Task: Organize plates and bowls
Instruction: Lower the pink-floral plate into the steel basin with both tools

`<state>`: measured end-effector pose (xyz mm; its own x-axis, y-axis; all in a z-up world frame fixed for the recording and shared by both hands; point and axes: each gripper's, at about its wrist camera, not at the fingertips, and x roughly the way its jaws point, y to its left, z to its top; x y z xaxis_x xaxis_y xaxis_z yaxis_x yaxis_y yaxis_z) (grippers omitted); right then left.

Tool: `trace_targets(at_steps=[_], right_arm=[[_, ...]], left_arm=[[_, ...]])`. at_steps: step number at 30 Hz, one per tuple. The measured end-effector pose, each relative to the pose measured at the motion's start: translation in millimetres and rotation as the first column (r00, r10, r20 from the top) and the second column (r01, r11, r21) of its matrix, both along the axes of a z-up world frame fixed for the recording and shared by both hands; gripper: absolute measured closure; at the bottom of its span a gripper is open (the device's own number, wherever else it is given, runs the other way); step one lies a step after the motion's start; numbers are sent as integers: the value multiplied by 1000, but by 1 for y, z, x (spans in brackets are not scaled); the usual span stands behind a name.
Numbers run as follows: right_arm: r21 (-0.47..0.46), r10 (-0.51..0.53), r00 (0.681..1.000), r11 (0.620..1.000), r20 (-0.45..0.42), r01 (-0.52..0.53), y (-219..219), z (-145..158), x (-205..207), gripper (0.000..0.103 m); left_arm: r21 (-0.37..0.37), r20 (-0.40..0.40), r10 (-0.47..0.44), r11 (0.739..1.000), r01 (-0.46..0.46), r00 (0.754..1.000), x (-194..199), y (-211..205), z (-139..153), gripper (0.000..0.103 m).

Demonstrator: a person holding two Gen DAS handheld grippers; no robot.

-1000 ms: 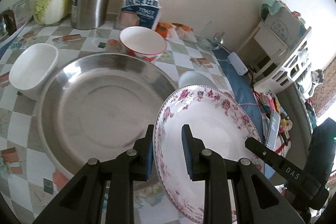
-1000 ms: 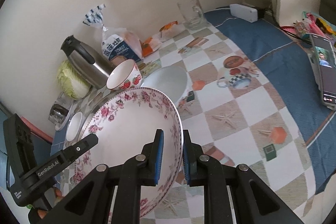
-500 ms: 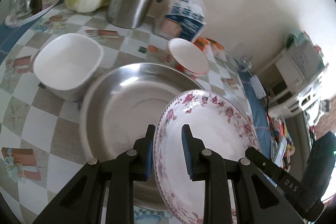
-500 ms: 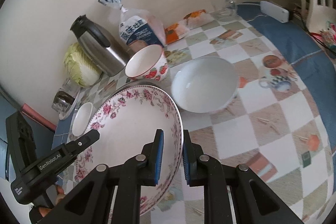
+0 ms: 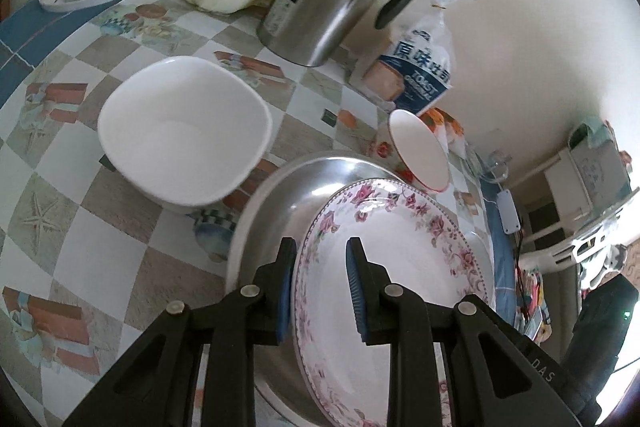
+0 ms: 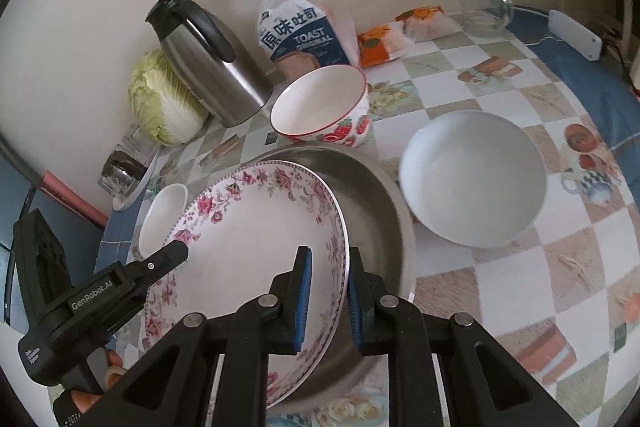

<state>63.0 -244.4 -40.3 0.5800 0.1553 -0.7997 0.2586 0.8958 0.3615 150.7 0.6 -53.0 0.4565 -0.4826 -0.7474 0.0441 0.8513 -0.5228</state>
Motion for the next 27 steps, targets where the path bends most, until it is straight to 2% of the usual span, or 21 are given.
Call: trace_targets(at_steps=[10,27], right_arm=[[7,-3,1000,1000,-28,3,-3,-14,23,85],[9,-9,997,1000,-70,10,-9,-21,23,85]], left_arm=[[45,-18,-4,999,5,1000,18,-6,-14,77],[97,-29,-35,995,38,999,17,-19,-19,77]])
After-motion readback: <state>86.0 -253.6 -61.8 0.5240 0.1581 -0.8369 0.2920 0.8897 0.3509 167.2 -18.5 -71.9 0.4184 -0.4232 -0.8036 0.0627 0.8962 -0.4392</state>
